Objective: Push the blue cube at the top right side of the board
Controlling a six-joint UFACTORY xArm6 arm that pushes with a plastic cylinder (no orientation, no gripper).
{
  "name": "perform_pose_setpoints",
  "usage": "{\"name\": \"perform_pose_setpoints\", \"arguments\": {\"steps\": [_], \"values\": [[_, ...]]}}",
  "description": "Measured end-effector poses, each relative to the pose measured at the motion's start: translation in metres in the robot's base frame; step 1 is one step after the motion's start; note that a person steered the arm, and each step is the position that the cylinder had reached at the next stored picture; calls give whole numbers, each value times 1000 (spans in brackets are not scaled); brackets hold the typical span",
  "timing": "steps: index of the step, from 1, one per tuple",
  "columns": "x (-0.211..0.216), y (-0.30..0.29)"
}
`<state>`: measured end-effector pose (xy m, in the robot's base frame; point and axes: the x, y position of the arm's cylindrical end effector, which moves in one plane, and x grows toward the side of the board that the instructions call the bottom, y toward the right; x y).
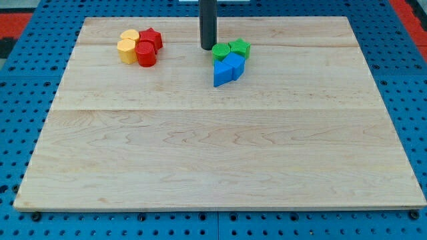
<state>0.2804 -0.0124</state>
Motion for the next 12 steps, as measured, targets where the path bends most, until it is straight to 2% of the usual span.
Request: {"name": "perform_pose_setpoints", "arguments": {"steps": [2, 3, 4, 5, 6, 7, 8, 9, 12], "values": [[4, -2], [16, -26], [70, -55], [109, -7], [101, 63], [56, 70], [37, 71], [38, 99], [0, 47]]}}
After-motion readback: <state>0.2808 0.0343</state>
